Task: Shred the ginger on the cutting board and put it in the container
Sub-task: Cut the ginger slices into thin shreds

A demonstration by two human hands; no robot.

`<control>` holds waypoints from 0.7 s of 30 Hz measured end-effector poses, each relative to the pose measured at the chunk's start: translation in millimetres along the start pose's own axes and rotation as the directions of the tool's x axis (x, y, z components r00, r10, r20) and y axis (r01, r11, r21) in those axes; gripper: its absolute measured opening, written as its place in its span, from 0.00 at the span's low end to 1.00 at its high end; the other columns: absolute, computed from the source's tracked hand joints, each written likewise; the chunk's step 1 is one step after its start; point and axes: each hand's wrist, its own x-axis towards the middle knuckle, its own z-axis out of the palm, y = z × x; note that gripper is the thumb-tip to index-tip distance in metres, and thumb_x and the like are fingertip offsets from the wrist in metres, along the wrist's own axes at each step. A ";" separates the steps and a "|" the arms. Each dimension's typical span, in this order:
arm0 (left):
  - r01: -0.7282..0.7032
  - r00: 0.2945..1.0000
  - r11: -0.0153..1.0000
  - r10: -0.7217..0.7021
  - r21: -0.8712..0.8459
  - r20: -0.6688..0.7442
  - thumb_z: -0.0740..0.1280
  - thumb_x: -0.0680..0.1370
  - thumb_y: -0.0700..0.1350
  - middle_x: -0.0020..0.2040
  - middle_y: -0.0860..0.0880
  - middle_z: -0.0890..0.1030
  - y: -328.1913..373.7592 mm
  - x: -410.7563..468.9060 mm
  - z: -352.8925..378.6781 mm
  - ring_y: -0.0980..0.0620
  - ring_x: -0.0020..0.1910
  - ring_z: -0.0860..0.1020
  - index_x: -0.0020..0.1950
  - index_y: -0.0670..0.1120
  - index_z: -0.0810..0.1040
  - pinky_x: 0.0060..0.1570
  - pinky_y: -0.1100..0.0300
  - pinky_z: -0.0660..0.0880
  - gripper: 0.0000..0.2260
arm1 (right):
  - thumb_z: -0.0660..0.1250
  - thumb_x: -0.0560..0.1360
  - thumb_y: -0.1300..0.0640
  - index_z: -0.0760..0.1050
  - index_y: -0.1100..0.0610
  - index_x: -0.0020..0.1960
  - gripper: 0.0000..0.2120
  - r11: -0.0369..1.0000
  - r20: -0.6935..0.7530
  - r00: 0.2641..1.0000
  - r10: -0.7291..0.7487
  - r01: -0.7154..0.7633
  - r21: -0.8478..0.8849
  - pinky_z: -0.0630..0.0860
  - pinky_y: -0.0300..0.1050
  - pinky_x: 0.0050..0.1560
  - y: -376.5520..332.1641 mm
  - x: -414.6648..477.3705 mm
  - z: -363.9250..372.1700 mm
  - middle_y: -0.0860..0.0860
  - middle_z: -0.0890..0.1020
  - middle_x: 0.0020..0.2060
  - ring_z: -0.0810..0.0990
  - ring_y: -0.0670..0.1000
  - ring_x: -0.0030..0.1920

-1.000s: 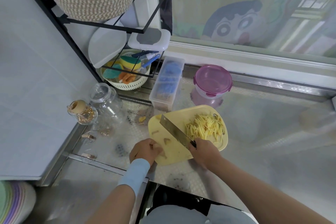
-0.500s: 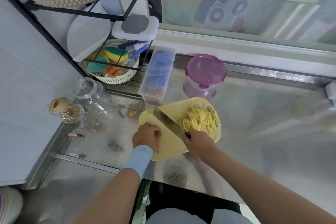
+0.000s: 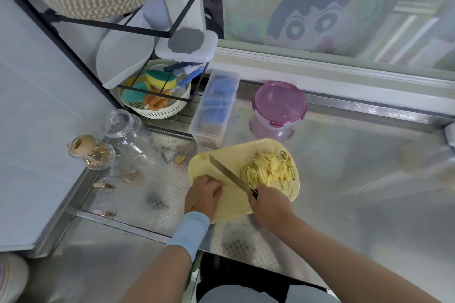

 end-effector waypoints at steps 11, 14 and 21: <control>-0.123 0.988 0.991 0.128 0.054 -0.086 0.59 0.73 0.49 0.40 0.45 0.82 -7.3 1.8 19.8 0.47 0.44 0.76 0.40 0.46 0.85 0.34 0.57 0.78 0.16 | 0.52 0.82 0.60 0.63 0.47 0.72 0.20 0.963 0.069 0.977 -0.201 0.210 -0.169 0.75 0.51 0.39 -2.6 -7.6 7.4 0.51 0.73 0.38 0.75 0.58 0.39; -0.114 0.986 0.990 0.123 0.078 -0.110 0.59 0.72 0.48 0.36 0.44 0.81 -4.9 1.7 19.5 0.45 0.39 0.79 0.37 0.44 0.84 0.27 0.59 0.76 0.15 | 0.56 0.79 0.62 0.62 0.46 0.70 0.22 0.965 0.064 0.978 -0.197 0.205 -0.164 0.73 0.50 0.36 -3.6 -15.3 12.3 0.50 0.72 0.37 0.76 0.58 0.38; -0.126 0.978 0.989 0.137 0.079 -0.156 0.59 0.72 0.48 0.36 0.44 0.81 -10.8 3.8 24.3 0.46 0.41 0.77 0.36 0.42 0.84 0.26 0.59 0.76 0.16 | 0.56 0.78 0.62 0.61 0.44 0.68 0.23 0.976 0.047 0.983 -0.178 0.183 -0.119 0.78 0.51 0.37 -0.7 -20.5 16.8 0.53 0.78 0.40 0.78 0.59 0.39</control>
